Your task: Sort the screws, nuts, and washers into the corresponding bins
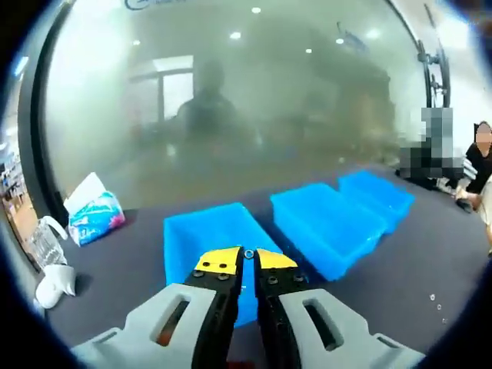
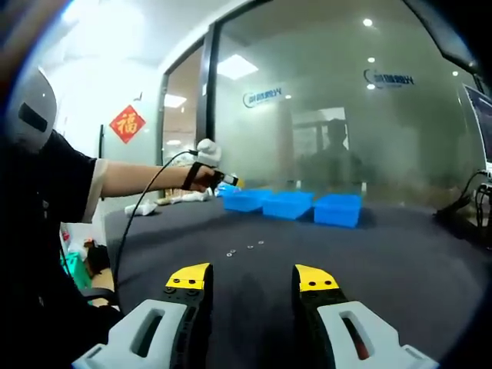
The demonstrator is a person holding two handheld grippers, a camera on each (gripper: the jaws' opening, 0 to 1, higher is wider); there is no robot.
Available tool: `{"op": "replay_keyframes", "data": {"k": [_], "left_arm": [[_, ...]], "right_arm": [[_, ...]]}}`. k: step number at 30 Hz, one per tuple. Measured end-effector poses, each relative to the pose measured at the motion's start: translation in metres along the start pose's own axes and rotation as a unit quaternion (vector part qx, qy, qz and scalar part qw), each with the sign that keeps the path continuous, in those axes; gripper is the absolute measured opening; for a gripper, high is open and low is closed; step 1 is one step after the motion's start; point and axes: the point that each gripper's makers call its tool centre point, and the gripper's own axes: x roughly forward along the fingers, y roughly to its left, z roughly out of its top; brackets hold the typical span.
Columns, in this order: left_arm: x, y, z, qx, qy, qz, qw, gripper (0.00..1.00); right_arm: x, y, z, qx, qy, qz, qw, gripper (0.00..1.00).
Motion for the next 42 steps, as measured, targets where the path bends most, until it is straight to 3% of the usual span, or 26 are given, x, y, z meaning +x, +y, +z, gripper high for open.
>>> {"op": "replay_keyframes", "data": {"k": [3,7,9,12,20,27,33,37,42], "left_arm": [[0.000,0.001,0.000,0.002,-0.002,0.001,1.0000,0.07],[0.000,0.000,0.000,-0.007,-0.007,0.001,1.0000,0.35],[-0.004,-0.001,0.000,-0.002,-0.009,0.000,1.0000,0.35],[-0.013,-0.004,0.002,-0.002,-0.013,-0.001,0.9999,0.43],[-0.052,-0.035,0.010,0.006,-0.051,-0.054,0.9972,0.45],[-0.113,-0.080,0.005,-0.013,-0.084,-0.131,0.9877,0.45],[-0.170,-0.111,-0.014,0.018,-0.097,-0.160,0.9821,0.45],[-0.205,-0.123,-0.035,0.018,-0.111,-0.171,0.9788,0.45],[-0.235,-0.112,-0.055,0.011,-0.122,-0.166,0.9785,0.45]], "right_arm": [[0.000,0.000,0.000,0.001,0.000,0.000,1.0000,0.38],[0.000,0.001,-0.003,0.000,0.003,0.002,1.0000,0.38],[0.000,0.001,-0.004,-0.001,0.004,0.002,1.0000,0.38],[-0.001,0.000,-0.003,0.003,0.002,0.000,1.0000,0.38],[0.001,0.002,0.002,0.007,-0.006,0.002,1.0000,0.38],[0.003,0.008,0.004,-0.007,-0.005,0.007,0.9999,0.38],[0.004,0.012,0.007,-0.007,-0.006,0.011,0.9999,0.39],[0.004,0.013,0.008,-0.007,-0.009,0.012,0.9999,0.39],[0.007,0.017,0.008,-0.008,-0.008,0.017,0.9998,0.39]]}}
